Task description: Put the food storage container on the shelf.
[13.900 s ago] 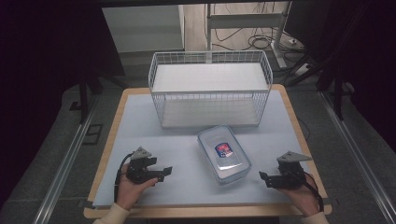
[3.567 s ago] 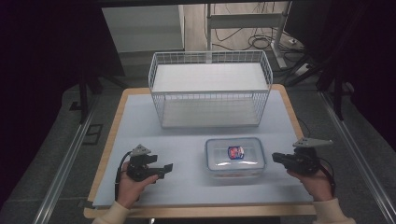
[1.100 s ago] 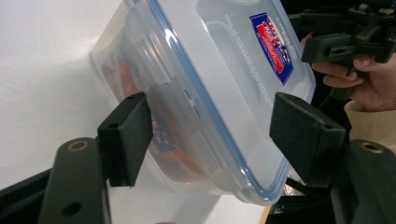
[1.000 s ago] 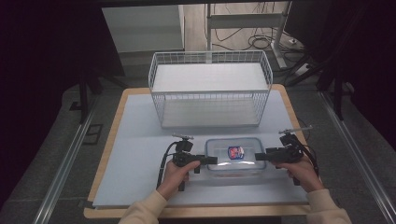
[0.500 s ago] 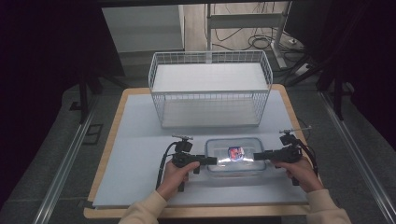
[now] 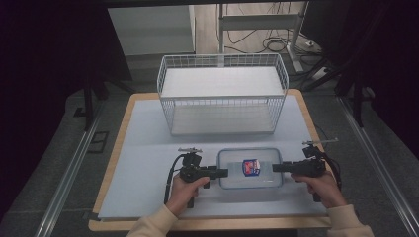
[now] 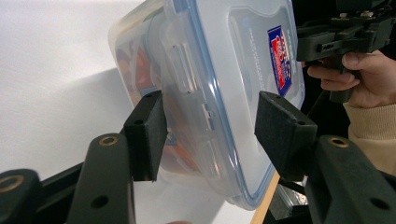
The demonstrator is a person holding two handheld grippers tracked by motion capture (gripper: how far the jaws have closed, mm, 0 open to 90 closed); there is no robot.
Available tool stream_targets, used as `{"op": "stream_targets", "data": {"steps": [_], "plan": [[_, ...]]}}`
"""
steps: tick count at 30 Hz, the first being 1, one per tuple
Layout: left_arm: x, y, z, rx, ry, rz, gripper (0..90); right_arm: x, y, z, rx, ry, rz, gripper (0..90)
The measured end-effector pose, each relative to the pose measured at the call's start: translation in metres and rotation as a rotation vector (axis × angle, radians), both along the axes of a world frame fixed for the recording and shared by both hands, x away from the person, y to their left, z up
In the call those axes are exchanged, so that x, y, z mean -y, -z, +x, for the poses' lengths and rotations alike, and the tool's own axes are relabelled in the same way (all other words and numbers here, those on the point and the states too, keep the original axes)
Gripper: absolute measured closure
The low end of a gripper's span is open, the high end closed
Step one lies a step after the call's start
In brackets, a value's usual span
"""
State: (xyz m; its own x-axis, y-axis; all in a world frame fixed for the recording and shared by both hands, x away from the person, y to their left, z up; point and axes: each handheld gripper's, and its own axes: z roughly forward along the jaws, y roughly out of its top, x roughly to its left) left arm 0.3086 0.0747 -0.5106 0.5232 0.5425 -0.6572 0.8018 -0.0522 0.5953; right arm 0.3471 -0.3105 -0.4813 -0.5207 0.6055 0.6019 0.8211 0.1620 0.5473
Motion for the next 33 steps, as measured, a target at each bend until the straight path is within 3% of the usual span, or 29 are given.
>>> {"op": "stream_targets", "data": {"steps": [11, 26, 33], "plan": [[0.000, 0.000, -0.002, 0.006, 0.001, -0.002, 46.3, 0.006, 0.003, -0.003, 0.010, -0.014, 0.036, 47.3], [-0.007, -0.007, -0.005, 0.049, -0.022, 0.021, 51.3, -0.003, -0.004, -0.010, 0.062, 0.009, 0.021, 49.6], [-0.012, -0.013, -0.006, 0.070, -0.032, 0.011, 51.5, -0.007, -0.008, -0.011, 0.084, 0.014, 0.032, 49.8]]}}
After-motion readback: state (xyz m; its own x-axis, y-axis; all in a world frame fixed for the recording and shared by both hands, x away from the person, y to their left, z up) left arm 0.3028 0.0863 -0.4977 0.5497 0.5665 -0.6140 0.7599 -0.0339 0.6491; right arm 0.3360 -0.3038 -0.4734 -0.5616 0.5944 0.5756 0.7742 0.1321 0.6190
